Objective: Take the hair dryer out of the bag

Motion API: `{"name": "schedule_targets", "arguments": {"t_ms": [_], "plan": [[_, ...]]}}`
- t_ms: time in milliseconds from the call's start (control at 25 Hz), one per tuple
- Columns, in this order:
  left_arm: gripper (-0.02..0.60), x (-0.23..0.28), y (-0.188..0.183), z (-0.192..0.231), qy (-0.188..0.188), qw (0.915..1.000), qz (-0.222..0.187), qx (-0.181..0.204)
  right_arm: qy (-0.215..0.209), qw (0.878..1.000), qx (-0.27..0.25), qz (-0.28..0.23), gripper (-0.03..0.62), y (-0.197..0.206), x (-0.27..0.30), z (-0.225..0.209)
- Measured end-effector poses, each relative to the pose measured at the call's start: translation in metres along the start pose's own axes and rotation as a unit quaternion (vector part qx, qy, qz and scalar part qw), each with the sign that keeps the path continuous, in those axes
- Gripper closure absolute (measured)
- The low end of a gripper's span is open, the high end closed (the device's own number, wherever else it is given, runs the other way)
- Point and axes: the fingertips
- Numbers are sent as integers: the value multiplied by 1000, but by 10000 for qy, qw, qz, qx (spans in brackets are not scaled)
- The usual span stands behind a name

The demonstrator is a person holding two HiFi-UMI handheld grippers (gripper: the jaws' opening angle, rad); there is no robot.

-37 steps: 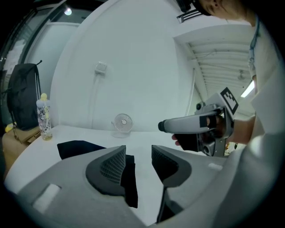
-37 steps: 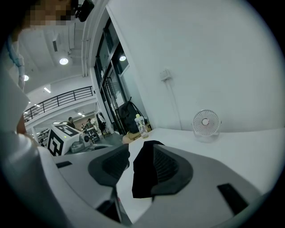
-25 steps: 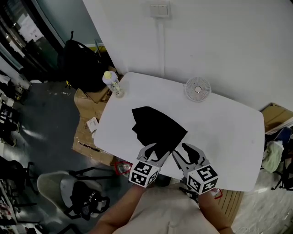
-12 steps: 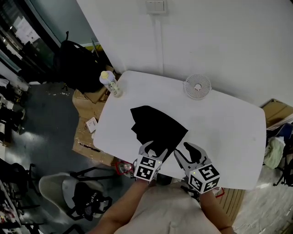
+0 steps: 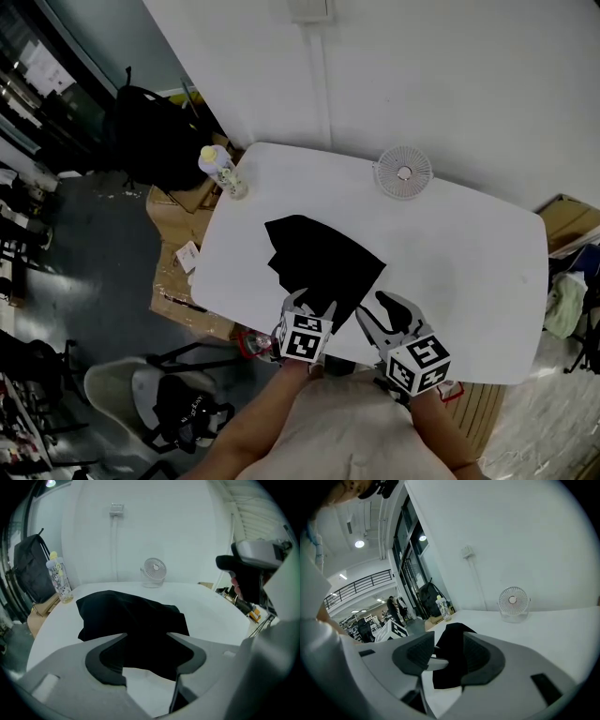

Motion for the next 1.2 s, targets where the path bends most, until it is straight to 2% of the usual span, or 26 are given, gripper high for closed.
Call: {"name": "schedule_targets", "arguments": {"t_ms": [200, 240, 280, 320, 360, 520, 600, 720, 840, 960, 1080, 1200], "plan": [[341, -1, -1, 4, -66, 9999, 20, -102, 24, 10000, 35, 10, 407, 0, 0, -1], [387, -3, -2, 5, -80, 9999, 5, -109, 33, 10000, 43, 14, 407, 0, 0, -2], [472, -4, -2, 6, -90, 9999, -22, -126, 42, 10000, 49, 20, 407, 1, 1, -2], [530, -5, -4, 7, -80, 9998, -54, -162, 51, 10000, 53, 28, 407, 2, 2, -3], [555, -6, -5, 8, -44, 9997, -81, -211, 59, 10000, 53, 40, 407, 4, 2, -3], [563, -9, -13, 11, 116, 9988, -217, -419, 92, 9999, 69, 113, 407, 8, 3, -5], [563, -12, -20, 14, 203, 9966, -416, -679, 120, 9998, 69, 153, 407, 10, 4, -6], [563, -17, -29, 20, 446, 9871, -739, -1349, 178, 9995, 91, 230, 407, 15, 6, -10], [563, -21, -34, 29, 682, 9714, -1013, -2034, 229, 9990, 129, 355, 408, 25, 10, -14], [563, -24, -36, 37, 797, 9608, -1150, -2393, 293, 9978, 120, 589, 408, 43, 18, -19], [563, -26, -34, 41, 854, 9587, -1141, -2462, 451, 9942, -417, 886, 408, 64, 33, -27], [563, -25, -34, 41, 903, 9583, -1100, -2477, 524, 9811, -1538, 1050, 387, 77, 53, -32]]}}
Point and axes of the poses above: the fingertips, and each gripper's own axes: x forward along the fingers, z to its left, y out of its underside, and after that the axes turned 12 degrees about y, right-handed
